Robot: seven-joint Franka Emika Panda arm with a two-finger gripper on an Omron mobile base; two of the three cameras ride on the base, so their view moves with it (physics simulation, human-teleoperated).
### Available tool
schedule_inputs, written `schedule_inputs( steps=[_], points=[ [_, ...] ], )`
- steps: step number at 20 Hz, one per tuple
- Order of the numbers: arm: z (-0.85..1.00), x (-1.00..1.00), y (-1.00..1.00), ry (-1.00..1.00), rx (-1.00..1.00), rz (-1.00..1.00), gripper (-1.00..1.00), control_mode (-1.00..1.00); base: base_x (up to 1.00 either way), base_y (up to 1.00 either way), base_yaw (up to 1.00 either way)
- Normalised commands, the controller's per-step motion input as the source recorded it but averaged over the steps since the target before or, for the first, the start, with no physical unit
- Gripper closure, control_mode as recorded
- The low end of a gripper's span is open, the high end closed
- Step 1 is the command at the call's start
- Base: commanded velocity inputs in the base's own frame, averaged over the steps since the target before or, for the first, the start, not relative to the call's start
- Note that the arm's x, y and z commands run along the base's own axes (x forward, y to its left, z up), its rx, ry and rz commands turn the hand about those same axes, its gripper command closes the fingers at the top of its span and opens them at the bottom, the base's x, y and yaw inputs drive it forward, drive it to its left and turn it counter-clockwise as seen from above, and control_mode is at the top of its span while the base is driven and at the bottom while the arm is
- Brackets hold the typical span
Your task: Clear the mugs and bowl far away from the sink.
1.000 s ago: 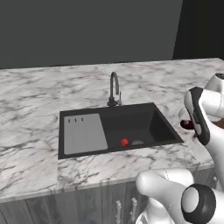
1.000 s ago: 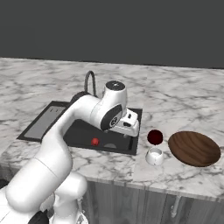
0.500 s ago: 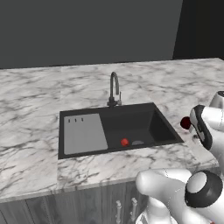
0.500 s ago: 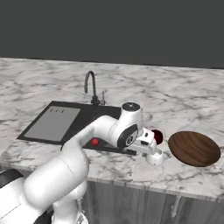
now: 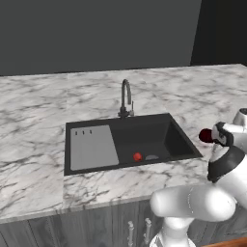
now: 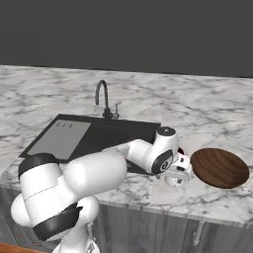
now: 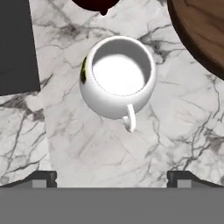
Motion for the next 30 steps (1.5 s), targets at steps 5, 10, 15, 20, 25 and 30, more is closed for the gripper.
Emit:
schedule_inputs(
  steps=[5, 10, 15, 20, 25, 30],
  points=[
    [-0.36, 0.27, -0.39, 0.00, 0.00, 0.05, -1.00, -1.00, 0.00, 0.00, 0.00],
    [-0.31, 0.07, -0.23, 0.00, 0.00, 0.06, -1.00, -1.00, 0.00, 0.00, 0.00],
    [-0.32, 0.06, 0.00, 0.00, 0.00, 0.05, -1.00, -1.00, 0.00, 0.00, 0.00],
    [-0.14, 0.13, 0.00, 0.00, 0.00, 0.03, -1.00, -1.00, 0.00, 0.00, 0.00],
    [-0.14, 0.28, 0.00, 0.00, 0.00, 0.05, -1.00, -1.00, 0.00, 0.00, 0.00],
    [-0.10, 0.22, 0.00, 0.00, 0.00, 0.04, 1.00, -1.00, 0.00, 0.00, 0.00]
  ],
)
